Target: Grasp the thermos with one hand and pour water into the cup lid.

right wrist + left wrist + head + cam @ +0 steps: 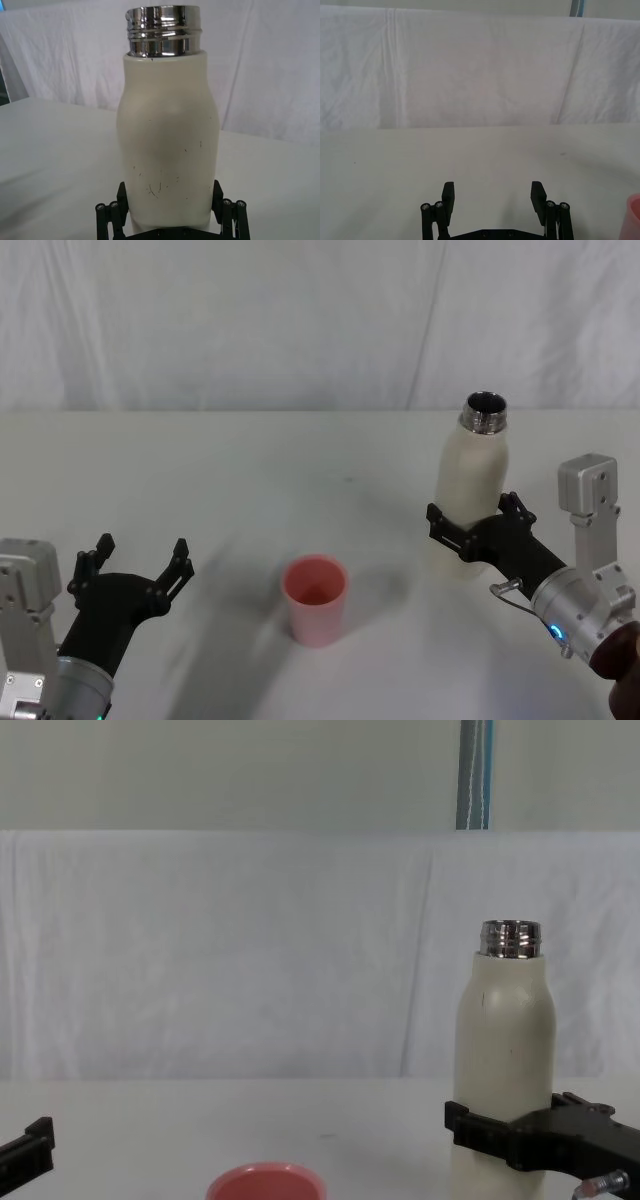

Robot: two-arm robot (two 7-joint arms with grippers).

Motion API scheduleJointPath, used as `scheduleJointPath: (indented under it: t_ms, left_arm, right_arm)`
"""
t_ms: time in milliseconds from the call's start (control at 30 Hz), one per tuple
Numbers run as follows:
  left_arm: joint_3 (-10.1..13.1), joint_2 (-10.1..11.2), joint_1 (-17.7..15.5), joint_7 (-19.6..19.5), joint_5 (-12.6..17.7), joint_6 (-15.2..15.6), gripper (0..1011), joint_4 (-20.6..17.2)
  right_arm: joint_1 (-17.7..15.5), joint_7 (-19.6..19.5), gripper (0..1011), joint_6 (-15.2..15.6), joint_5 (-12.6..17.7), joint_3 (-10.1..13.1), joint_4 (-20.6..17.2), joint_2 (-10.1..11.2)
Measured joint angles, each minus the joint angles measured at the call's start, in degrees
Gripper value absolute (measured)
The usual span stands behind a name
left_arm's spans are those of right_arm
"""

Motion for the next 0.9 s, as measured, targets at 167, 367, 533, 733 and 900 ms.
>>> scheduleJointPath:
  t_ms: [167,367,533,733,900]
  left_arm:
    - [0.0,0.0,0.0,0.0,0.0,0.0,1001,0.0]
    - [0.0,0.0,0.0,0.0,0.0,0.0,1001,0.0]
    - [0.0,0.0,0.0,0.0,0.0,0.0,1001,0.0]
    - [0.0,0.0,0.0,0.0,0.0,0.0,1001,0.0]
    - [0.0,0.0,0.0,0.0,0.0,0.0,1001,0.0]
  right_arm:
    - [-0.3,0.1,1001,-0.3,-0.3,0.0,-0.4,0.3]
    - [-0.7,0.3,1001,-0.4,-0.4,0.0,-0.9,0.5]
    - [-1.0,0.5,1001,-0.4,-0.3,-0.1,-1.4,0.7]
    - [-1.6,0.6,1001,-0.4,-0.2,0.1,-2.4,1.0]
    - [-2.0,0.6,1001,-0.5,0.0,0.3,-2.9,1.3]
